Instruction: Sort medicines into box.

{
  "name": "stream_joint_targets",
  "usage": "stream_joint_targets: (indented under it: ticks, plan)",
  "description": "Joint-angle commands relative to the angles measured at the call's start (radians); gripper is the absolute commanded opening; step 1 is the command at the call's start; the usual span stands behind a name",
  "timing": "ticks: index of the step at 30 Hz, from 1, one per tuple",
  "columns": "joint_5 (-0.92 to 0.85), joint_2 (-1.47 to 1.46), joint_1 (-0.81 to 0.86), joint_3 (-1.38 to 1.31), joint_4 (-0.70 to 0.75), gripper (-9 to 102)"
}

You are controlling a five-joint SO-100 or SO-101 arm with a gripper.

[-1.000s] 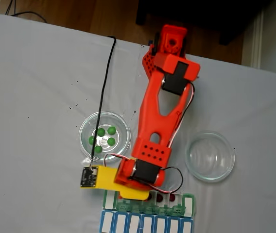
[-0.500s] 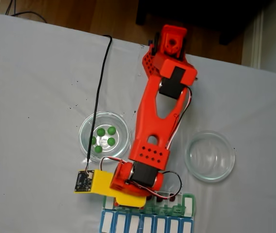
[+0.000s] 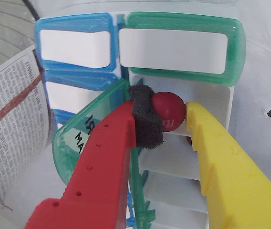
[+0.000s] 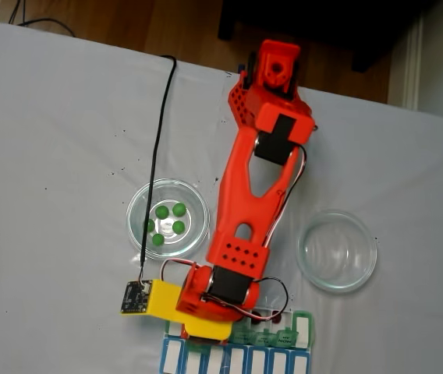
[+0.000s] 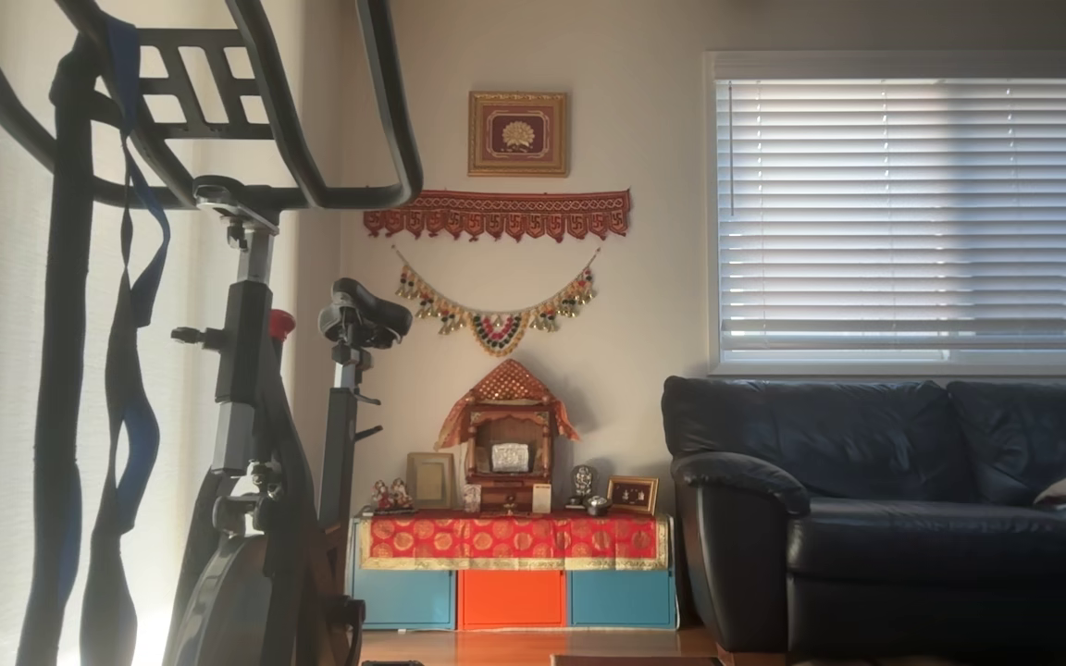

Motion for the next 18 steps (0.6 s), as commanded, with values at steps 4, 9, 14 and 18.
stream_joint_targets:
  ticks: [4,9,14,18]
  plan:
    - [-0.005,0.1,-0.028,0.002,-0.054,1]
    - [-0.008,0.101,-0.032,0.005,-0.048,12]
    - [-0.014,0.11,-0.028,0.003,-0.034,20]
    - [-0.011,0.115,-0.025,-0.003,-0.028,30]
